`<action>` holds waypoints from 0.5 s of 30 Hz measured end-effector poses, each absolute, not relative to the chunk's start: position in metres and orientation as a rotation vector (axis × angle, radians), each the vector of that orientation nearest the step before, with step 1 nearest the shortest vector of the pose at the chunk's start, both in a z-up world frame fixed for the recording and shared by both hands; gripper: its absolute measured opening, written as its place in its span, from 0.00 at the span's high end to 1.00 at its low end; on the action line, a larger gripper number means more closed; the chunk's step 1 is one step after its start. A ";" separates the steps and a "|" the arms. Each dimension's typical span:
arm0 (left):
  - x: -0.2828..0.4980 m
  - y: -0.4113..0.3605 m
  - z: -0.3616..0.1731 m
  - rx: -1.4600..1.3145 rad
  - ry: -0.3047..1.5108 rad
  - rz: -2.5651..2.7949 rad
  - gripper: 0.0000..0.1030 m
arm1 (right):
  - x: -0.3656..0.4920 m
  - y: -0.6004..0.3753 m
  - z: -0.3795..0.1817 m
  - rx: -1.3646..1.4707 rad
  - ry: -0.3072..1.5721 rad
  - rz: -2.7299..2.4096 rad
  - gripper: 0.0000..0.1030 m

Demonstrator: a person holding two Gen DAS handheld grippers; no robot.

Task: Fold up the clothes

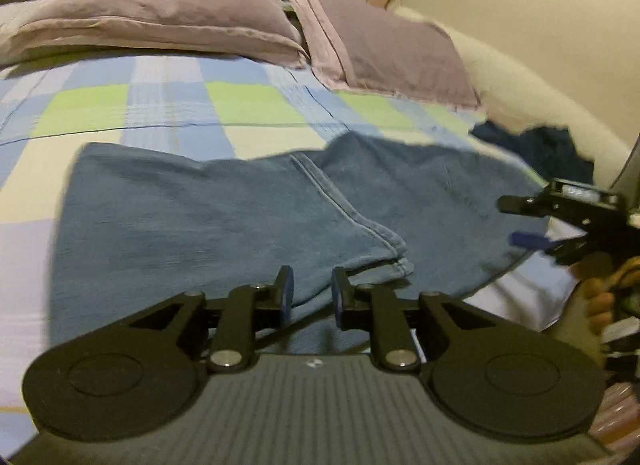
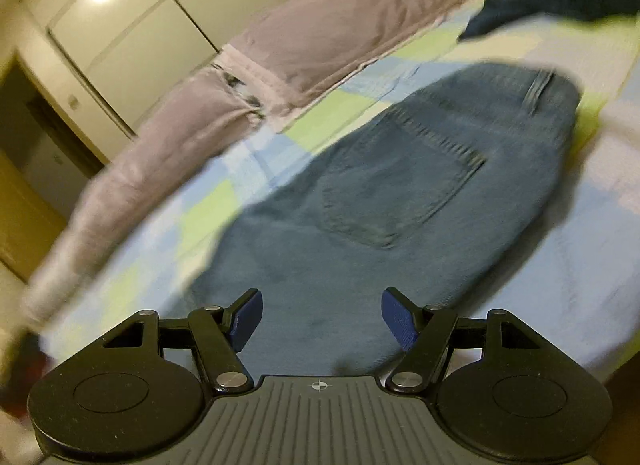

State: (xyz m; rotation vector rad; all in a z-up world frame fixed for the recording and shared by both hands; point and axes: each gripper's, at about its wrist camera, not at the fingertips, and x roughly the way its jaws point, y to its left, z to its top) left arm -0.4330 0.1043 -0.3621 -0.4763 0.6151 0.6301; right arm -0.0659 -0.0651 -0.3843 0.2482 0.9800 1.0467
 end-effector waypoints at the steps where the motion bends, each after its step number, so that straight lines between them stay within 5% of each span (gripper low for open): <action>1: -0.442 0.106 -0.359 -0.487 0.606 0.643 0.84 | -0.065 -0.062 -0.387 0.313 1.031 1.078 0.33; 8: -0.505 0.123 -0.347 -0.567 0.549 0.731 0.84 | -0.105 -0.019 -0.427 0.638 1.485 1.192 0.33; 11: -0.526 0.127 -0.350 -0.602 0.524 0.747 0.84 | -0.122 -0.007 -0.434 0.591 1.529 1.140 0.52; 15: -0.543 0.131 -0.353 -0.634 0.489 0.763 0.84 | -0.134 0.003 -0.440 0.545 1.568 1.050 0.53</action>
